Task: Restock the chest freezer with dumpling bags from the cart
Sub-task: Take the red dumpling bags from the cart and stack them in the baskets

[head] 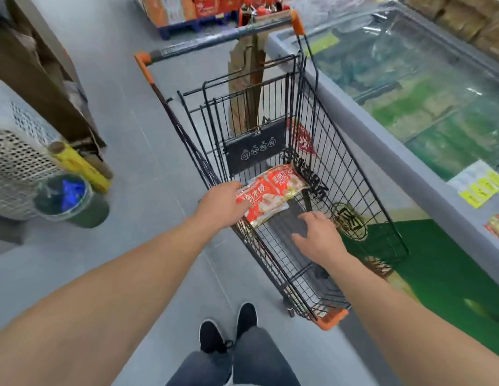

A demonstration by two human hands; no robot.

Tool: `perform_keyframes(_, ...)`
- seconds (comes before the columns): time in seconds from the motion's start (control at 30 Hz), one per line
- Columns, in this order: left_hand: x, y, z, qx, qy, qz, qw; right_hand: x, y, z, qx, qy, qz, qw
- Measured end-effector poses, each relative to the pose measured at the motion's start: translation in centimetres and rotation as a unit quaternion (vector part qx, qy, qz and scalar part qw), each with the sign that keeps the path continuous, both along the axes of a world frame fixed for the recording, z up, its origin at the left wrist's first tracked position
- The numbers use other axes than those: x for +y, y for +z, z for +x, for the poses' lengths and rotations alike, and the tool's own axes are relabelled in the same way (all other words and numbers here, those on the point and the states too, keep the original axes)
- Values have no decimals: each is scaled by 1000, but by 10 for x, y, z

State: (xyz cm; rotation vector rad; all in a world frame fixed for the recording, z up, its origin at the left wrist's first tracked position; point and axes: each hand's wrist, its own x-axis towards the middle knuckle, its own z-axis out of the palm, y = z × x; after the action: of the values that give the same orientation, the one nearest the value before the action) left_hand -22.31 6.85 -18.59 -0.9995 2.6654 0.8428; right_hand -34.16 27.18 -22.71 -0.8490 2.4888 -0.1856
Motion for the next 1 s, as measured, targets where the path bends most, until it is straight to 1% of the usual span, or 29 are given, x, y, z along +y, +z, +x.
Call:
perform_keyframes(0.17, -31, -8, -30, 1, -23, 10, 1000, -29, -20, -22, -34, -26, 7, 999)
perform_keyframes(0.37, -65, -41, -92, -36, -38, 41, 998, -73, -59, -78, -68, -40, 8, 997)
perform_keyframes(0.43, -77, -63, -119, -63, -35, 53, 996, -90, -81, -104, -95, -43, 20, 994)
perform_keyframes(0.6, -96, -118, -154, -130, -35, 90, 987, -115, -134, -141, -155, -41, 46, 986)
perform_keyframes(0.8, -112, -185, -186, -200, -11, 138, 970, -143, -197, -172, -211, -49, 68, 974)
perform_keyframes(0.9, -117, -214, -196, -227, -2, 142, 964, -160, -225, -186, -217, -51, 60, 973)
perform_keyframes(1.0, -119, -238, -204, -239, 13, 164, 957, -181, -252, -202, -221, -74, 76, 969)
